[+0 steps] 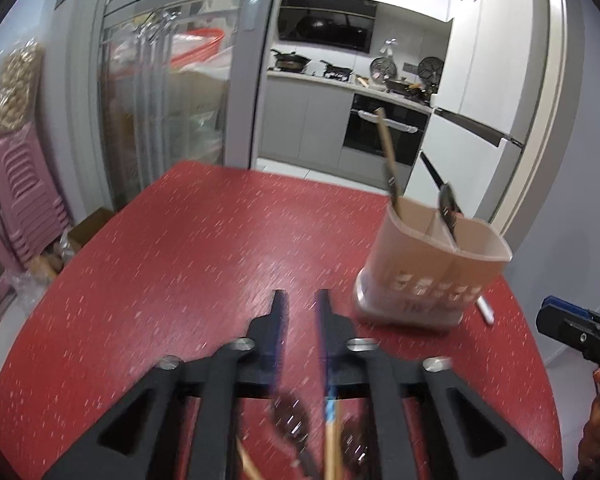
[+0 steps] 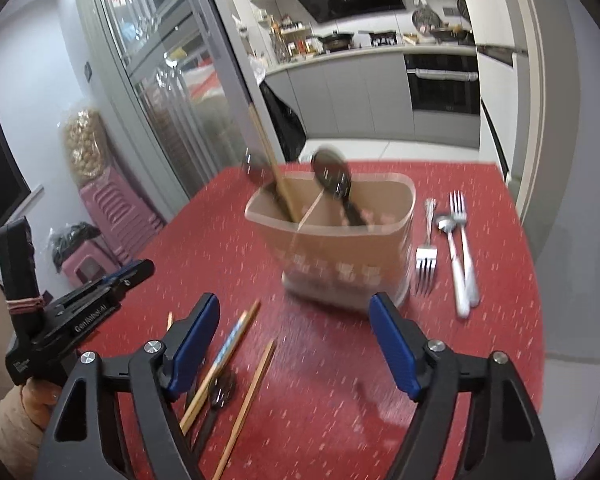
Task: Organize utensils
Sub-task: 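Move both tools back over the remaining chopsticks and spoons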
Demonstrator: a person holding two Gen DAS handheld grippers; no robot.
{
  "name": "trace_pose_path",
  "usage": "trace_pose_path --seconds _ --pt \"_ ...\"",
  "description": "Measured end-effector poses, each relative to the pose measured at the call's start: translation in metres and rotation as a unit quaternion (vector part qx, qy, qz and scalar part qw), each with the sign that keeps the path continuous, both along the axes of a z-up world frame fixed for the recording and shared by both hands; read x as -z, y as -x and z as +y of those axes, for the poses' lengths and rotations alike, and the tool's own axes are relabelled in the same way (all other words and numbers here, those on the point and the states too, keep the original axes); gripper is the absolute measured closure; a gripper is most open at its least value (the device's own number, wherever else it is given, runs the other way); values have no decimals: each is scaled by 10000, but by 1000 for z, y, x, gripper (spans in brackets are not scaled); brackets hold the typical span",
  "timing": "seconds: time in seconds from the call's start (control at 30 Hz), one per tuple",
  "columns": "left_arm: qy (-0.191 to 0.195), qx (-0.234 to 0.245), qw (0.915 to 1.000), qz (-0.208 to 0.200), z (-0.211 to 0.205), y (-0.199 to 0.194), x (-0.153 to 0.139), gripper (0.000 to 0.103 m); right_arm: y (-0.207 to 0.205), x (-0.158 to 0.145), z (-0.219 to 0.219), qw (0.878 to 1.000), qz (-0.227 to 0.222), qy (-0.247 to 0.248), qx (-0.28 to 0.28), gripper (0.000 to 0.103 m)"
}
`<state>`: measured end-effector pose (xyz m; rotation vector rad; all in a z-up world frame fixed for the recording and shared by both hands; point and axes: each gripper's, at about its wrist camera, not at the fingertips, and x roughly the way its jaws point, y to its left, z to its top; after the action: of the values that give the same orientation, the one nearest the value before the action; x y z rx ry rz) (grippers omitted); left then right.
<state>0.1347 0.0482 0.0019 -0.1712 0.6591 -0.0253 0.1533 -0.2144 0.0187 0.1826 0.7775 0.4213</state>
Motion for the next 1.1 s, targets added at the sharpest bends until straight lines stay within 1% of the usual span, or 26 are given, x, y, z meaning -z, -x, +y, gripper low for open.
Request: trace_pose_path --seconds 0.03,0.07,0.13,0.17,0.27,0.33,0.4,0.47,0.53,0.6,0.7,0.77,0.87,0.97,1.03,1.1 --pt "-32 -160 9999 23 5 5 3 0 4 5 2 10000 82 6 -33 21" --pt "-53 -251 9997 -46 9 10 5 0 7 9 5 9998 165 -24 -71 18" --pt "-140 -280 9995 14 18 17 11 0 11 15 8 9994 307 -109 -107 2" --pt "-195 -329 9993 54 21 20 13 0 14 21 10 9988 429 -186 -131 0" --pt "-312 -425 9984 227 30 27 24 0 20 35 17 9973 691 -231 -133 0" --pt "-345 -444 9977 381 35 31 32 0 24 43 26 9961 870 -74 -136 0" --pt "-356 -541 9957 667 42 31 44 0 27 50 34 9940 1070 181 -137 0" --pt "-277 -605 9938 896 45 33 55 0 28 57 40 9918 1237 306 -92 0" --pt "-92 -648 9906 1201 50 31 67 0 27 62 42 9899 1377 329 -43 0" --pt "40 -723 9880 1365 53 32 75 0 26 67 45 9873 1542 389 14 0" --pt "-1 -809 9850 1526 52 31 82 0 20 76 49 9831 1762 484 89 0" --pt "-7 -789 9841 1594 49 29 85 0 16 81 52 9809 1882 485 118 2" --pt "-55 -815 9813 1743 46 24 92 0 10 86 57 9777 2012 586 135 8" --pt "-42 -843 9792 1845 44 21 97 0 7 93 62 9748 2112 708 138 19" --pt "-44 -855 9785 1878 45 19 98 0 5 96 65 9729 2184 754 117 29" --pt "-52 -882 9774 1923 45 17 101 0 3 101 69 9705 2270 804 111 33"
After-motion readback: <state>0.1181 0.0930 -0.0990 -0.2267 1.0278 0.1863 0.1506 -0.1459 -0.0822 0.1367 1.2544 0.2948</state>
